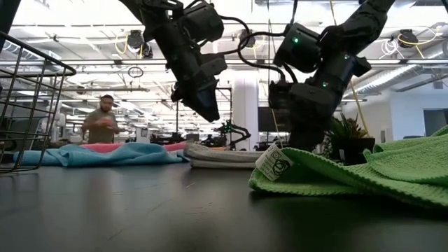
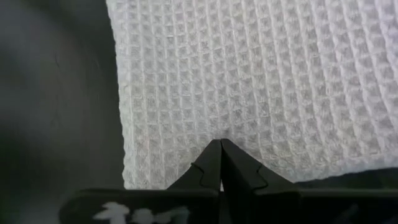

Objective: Fold microfiber towels
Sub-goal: Fold the gray microfiber cloth

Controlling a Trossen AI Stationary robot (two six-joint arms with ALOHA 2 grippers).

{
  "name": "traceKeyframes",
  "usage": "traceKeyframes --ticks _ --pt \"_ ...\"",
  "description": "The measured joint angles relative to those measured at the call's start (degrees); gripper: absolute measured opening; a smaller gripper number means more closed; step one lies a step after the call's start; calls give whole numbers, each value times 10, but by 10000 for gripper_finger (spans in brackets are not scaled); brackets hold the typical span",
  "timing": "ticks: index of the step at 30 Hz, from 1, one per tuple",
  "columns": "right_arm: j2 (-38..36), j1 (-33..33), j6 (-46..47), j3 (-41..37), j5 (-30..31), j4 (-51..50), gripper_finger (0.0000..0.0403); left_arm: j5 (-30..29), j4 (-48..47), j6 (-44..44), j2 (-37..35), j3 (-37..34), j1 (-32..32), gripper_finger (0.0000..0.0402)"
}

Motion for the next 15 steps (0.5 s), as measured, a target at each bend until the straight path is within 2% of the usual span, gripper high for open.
traceKeyframes --ticks 8,15 --pt "-47 0 -36 -2 -1 -109 0 0 0 0 0 0 0 118" --pt "-129 0 -16 -2 2 -58 0 1 47 10 0 -1 0 117"
